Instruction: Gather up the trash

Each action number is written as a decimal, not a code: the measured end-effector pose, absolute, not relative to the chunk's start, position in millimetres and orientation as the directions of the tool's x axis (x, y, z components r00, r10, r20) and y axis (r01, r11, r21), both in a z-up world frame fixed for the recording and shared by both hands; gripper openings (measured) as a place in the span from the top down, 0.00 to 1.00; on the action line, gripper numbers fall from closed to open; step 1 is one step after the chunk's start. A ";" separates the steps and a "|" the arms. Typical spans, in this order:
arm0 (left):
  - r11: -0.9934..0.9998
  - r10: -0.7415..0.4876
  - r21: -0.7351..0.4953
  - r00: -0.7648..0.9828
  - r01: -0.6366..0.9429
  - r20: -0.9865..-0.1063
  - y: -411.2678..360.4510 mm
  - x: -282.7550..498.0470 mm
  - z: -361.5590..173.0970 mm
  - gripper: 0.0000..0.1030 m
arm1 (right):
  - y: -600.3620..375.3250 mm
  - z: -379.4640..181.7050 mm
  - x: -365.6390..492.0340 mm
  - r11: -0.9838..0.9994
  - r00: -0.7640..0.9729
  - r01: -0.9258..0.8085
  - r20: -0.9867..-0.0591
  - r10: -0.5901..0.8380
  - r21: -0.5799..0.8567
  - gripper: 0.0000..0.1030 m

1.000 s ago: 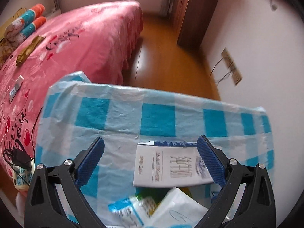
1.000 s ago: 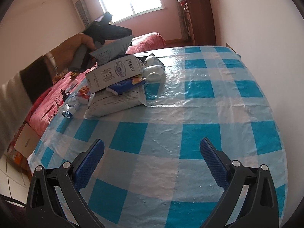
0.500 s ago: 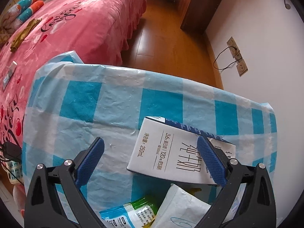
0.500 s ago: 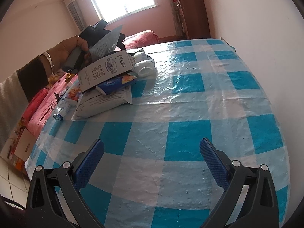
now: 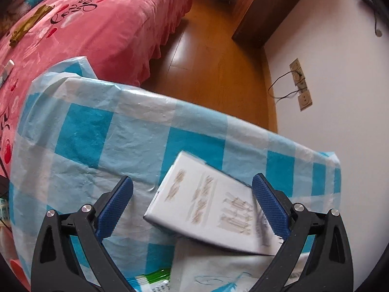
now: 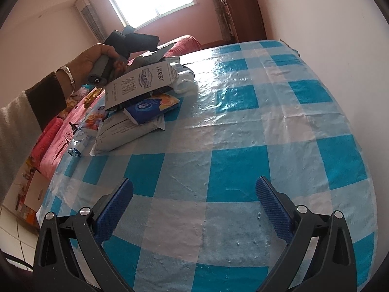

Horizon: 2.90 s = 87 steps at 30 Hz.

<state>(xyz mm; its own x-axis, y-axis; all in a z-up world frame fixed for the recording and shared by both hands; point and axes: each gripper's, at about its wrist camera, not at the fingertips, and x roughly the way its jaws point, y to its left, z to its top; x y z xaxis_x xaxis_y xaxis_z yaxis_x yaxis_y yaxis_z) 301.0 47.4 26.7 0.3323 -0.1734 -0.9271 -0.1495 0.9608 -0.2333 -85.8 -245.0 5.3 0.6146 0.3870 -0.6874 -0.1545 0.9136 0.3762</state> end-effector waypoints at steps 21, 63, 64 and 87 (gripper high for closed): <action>0.976 -0.114 -0.165 0.311 -0.144 -0.943 40.2 295.2 19.1 0.04 | -241.9 4.1 -84.1 0.915 0.610 -0.160 -0.692 0.386 0.370 0.04; 0.980 -0.086 -0.185 0.692 -0.069 -0.717 191.0 -42.0 49.5 0.04 | -203.1 30.4 -117.4 0.725 0.500 -0.183 -0.572 0.650 0.664 0.04; 0.984 -0.076 -0.165 0.695 -0.062 -0.715 191.5 -40.0 48.1 0.04 | -203.0 32.1 -116.5 0.714 0.500 -0.177 -0.563 0.658 0.678 0.04; 0.994 -0.024 0.047 0.619 0.098 -0.785 143.5 13.2 12.9 0.24 | -227.1 20.0 -73.7 0.587 0.549 0.163 -0.567 0.614 0.793 0.14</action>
<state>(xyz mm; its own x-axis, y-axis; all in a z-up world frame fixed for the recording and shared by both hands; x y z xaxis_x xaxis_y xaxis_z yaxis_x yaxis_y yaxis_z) 13.2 143.5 12.9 0.6189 -0.0240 -0.7851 0.0975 0.9941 0.0465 -73.7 -227.1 20.0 0.5491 0.6141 -0.5669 0.1631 0.5866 0.7933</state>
